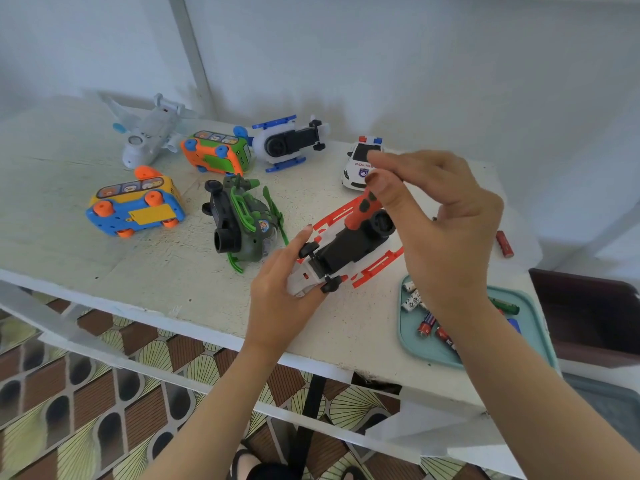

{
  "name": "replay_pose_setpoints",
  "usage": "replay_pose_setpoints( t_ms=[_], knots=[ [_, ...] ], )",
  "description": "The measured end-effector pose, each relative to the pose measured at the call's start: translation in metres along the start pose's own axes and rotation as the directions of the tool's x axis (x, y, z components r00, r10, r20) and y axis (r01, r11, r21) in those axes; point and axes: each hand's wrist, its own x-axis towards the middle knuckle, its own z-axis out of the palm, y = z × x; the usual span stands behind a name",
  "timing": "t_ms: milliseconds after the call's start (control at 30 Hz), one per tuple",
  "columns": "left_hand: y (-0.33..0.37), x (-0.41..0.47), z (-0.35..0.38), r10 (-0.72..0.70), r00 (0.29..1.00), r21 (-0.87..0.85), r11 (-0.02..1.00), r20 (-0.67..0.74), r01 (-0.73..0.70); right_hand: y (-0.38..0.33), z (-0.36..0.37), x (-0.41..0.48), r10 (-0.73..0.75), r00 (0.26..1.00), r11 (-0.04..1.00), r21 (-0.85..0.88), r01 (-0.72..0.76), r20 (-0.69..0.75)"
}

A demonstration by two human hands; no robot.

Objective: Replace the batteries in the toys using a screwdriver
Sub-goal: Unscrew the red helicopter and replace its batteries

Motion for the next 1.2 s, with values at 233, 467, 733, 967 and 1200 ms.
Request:
replay_pose_setpoints(
  t_ms=[233,467,733,967,1200],
  knots=[
    [0.000,0.000,0.001,0.000,1.000,0.006,1.000,-0.006,0.000,0.003,-0.003,-0.001,0.012,0.997,1.000,0.011,-0.013,0.079],
    [0.001,0.000,0.000,-0.001,1.000,0.001,1.000,-0.002,0.001,0.001,0.000,-0.004,0.025,0.998,0.999,-0.037,-0.022,0.056],
    [-0.001,-0.001,0.001,0.004,1.000,0.027,1.000,-0.004,-0.004,0.009,-0.004,-0.004,0.030,0.997,0.999,-0.035,-0.027,0.071],
    [0.002,0.000,0.000,-0.008,1.000,0.008,1.000,-0.004,0.008,0.005,-0.005,-0.009,-0.026,0.996,0.991,-0.128,0.038,0.090],
    [0.000,-0.001,0.001,-0.006,1.000,0.012,1.000,-0.003,0.006,0.003,-0.007,-0.001,-0.023,0.997,0.993,-0.111,0.032,0.076]
  ],
)
